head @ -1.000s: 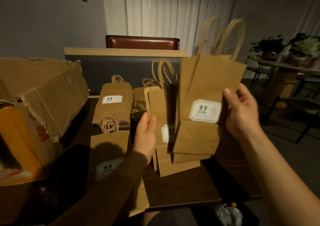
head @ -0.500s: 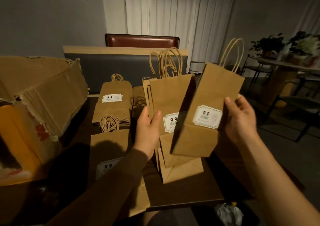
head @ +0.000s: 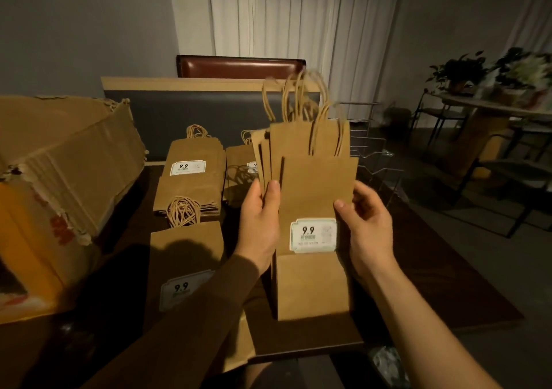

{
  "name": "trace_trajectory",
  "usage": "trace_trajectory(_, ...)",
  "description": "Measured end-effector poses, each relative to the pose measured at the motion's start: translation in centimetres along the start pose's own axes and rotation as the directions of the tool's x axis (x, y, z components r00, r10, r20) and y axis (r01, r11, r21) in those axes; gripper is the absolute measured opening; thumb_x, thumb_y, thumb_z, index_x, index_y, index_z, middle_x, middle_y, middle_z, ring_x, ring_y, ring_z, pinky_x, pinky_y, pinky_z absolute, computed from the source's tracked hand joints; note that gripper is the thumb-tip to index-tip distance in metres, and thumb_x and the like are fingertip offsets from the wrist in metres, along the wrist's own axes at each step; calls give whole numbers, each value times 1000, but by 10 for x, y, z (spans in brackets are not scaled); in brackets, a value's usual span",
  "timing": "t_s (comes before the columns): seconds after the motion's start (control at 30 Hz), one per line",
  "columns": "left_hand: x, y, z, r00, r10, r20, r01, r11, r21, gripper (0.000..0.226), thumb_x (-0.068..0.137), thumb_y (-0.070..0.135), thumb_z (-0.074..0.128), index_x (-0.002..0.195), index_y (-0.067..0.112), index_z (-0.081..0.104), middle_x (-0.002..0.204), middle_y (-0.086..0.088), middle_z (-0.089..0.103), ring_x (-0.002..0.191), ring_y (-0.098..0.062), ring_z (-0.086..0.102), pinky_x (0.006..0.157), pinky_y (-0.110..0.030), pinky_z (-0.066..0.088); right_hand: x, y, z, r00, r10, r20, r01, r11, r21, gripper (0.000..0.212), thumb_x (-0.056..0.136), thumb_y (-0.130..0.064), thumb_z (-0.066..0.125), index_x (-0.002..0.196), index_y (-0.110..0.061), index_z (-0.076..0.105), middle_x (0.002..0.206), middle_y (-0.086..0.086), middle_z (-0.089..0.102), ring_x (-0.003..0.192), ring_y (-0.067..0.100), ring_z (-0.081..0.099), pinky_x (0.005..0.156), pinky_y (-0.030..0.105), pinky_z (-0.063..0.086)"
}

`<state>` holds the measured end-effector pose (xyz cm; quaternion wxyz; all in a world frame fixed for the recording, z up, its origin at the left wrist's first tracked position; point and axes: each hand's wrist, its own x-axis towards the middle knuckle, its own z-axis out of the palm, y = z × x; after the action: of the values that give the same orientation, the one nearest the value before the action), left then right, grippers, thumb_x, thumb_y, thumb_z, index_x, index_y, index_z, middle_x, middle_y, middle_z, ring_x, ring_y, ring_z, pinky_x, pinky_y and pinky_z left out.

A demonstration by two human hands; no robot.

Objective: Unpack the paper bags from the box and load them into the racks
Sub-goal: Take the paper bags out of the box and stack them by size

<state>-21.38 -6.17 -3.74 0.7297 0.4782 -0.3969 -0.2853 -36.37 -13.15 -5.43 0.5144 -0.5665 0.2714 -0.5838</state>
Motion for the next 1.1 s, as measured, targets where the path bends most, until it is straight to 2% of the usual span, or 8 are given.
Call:
trace_trajectory(0.17,12,20,5,991,75,108,-87,989,116,24,99,48,41,108,31,56,120,-5,65,117,-14,61,106,-38,46,27,-20,0,982,-188,-20,188,982,12,30,94,-2,60,117,-21,59,110,-2,68,107,13,65,90,28,54)
trace_trajectory(0.27,5,-3,-4,983,-87,159,61,985,160,30,104,45,34,132,39,44,130,19,54,110,20,44,103,-10,31,22,7,-8,994,-105,39,108,989,-103,28,97,-9,58,122,-22,56,119,1,65,112,13,64,93,32,55)
trace_trajectory(0.37,-1,-27,-9,952,-249,179,221,962,159,66,100,56,30,157,32,10,161,13,23,127,6,22,108,-21,16,12,32,-12,998,5,57,4,988,-155,34,97,-20,58,131,-19,52,122,-2,66,114,12,64,97,36,54)
trace_trajectory(0.5,-6,-50,-7,941,-269,204,239,958,160,101,83,62,61,158,30,0,161,11,21,144,-4,19,119,-34,22,9,40,1,998,56,34,-49,981,-188,16,100,-29,55,115,-27,62,111,-7,71,105,3,66,95,33,54)
trace_trajectory(0.6,3,-55,-3,969,-196,151,153,953,260,72,90,24,71,150,23,30,145,11,49,139,-10,40,113,-34,36,12,37,10,999,34,16,-30,981,-190,18,101,-34,53,113,-26,63,110,-6,72,103,5,67,90,30,53)
trace_trajectory(0.7,12,-53,-11,960,-230,157,187,950,250,70,88,14,72,148,25,36,140,9,55,133,-10,47,114,-42,38,12,40,4,988,95,118,-67,973,-219,23,98,-31,58,121,-31,57,115,-9,70,101,6,64,83,29,49)
trace_trajectory(0.87,12,-56,-24,941,-293,170,258,945,199,113,57,47,84,152,39,25,149,9,48,137,-12,44,116,-47,36,-2,49,-10,929,212,303,-125,951,-284,41,97,-21,61,132,-37,48,125,-20,65,118,-1,59,96,25,49)
trace_trajectory(1.1,25,-44,-21,974,-198,111,197,980,25,101,68,56,82,151,41,28,158,8,35,142,-11,38,118,-44,32,12,24,-9,967,135,218,-116,988,-100,59,90,-51,62,144,-40,41,134,-14,61,123,7,59,97,33,50)
